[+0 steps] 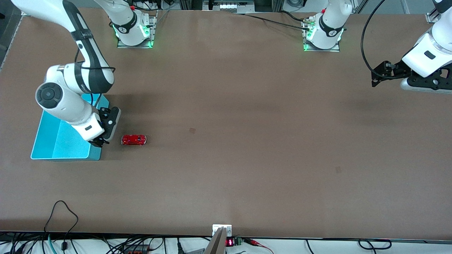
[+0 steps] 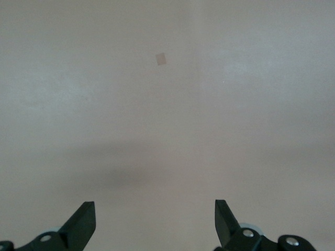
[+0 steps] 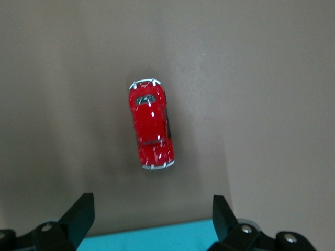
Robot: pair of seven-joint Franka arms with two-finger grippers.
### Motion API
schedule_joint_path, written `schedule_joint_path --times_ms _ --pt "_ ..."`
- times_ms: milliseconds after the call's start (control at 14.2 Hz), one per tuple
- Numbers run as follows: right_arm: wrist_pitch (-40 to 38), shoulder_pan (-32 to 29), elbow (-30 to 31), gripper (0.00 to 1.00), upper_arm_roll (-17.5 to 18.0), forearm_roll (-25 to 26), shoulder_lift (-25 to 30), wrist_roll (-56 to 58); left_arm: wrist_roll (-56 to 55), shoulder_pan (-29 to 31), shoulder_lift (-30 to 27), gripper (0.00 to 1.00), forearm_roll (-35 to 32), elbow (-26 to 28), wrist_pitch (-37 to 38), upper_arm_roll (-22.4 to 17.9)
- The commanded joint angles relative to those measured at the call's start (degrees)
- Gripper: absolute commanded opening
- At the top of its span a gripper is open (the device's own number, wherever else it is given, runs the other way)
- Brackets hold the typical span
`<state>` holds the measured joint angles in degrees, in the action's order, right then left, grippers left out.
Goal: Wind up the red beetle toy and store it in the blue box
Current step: 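Lower the right gripper to the red car while the left gripper withdraws, then close the right gripper on the red car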
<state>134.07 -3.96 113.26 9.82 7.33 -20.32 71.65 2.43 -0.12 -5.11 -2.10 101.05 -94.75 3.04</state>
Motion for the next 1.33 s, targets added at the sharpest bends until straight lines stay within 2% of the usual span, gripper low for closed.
schedule_joint_path --times_ms 0,281,1263 --pt "2.69 0.17 -0.24 1.00 0.72 0.67 -2.87 1.13 0.47 0.47 1.77 1.00 0.78 -2.70 2.03 0.47" --pt "5.76 1.58 0.03 1.00 1.60 0.67 -6.22 0.95 2.67 0.56 1.86 1.00 0.78 -2.70 2.20 0.30" --pt "11.13 2.02 1.52 1.00 1.60 2.34 -10.18 1.48 3.02 0.47 1.86 1.00 0.69 -3.14 4.04 0.74"
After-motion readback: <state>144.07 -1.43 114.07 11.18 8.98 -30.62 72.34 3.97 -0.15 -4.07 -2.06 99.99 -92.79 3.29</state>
